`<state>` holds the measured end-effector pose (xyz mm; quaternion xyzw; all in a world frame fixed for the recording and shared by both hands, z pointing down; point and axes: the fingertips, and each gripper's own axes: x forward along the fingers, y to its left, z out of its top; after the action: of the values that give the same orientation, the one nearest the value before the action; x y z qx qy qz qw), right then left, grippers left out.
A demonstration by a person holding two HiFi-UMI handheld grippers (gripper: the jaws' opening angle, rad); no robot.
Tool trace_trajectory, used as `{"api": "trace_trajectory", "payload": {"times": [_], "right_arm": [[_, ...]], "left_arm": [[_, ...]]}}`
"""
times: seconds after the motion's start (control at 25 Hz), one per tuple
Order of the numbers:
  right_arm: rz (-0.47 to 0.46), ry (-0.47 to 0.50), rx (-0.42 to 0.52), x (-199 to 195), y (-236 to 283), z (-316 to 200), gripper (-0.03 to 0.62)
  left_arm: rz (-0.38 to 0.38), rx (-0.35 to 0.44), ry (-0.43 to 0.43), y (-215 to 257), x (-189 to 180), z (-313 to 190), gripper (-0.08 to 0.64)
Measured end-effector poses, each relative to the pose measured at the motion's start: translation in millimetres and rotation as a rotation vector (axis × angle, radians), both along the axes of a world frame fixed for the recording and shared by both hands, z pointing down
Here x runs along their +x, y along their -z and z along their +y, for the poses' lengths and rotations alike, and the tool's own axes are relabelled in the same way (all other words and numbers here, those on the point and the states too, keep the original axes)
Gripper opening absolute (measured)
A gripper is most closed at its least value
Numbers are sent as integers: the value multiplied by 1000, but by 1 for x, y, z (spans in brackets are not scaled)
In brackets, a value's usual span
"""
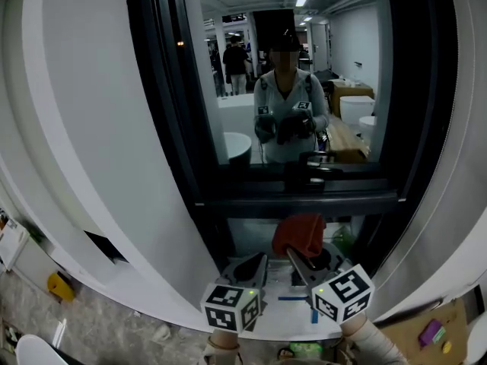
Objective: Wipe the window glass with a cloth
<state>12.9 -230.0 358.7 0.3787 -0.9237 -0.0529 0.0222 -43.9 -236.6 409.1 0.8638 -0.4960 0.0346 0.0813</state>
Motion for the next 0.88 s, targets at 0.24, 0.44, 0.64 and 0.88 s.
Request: {"api": "trace_trajectory", "payload": {"times": [0.24, 0.44, 0.64, 0.88], "right_arm": [[18, 26, 58, -4, 24, -27, 44], [56, 29, 110, -20, 49, -49, 44], [124, 39, 214, -43, 99, -73, 44], [189, 19, 341, -65, 194, -106, 44]], "left_arm": [[-33, 3, 9, 2, 2, -28, 4], [-50, 2, 9, 14, -12, -46, 3], [-37, 5, 31, 33, -35, -72, 3], [-42, 9, 40, 54, -52, -98, 4]]}}
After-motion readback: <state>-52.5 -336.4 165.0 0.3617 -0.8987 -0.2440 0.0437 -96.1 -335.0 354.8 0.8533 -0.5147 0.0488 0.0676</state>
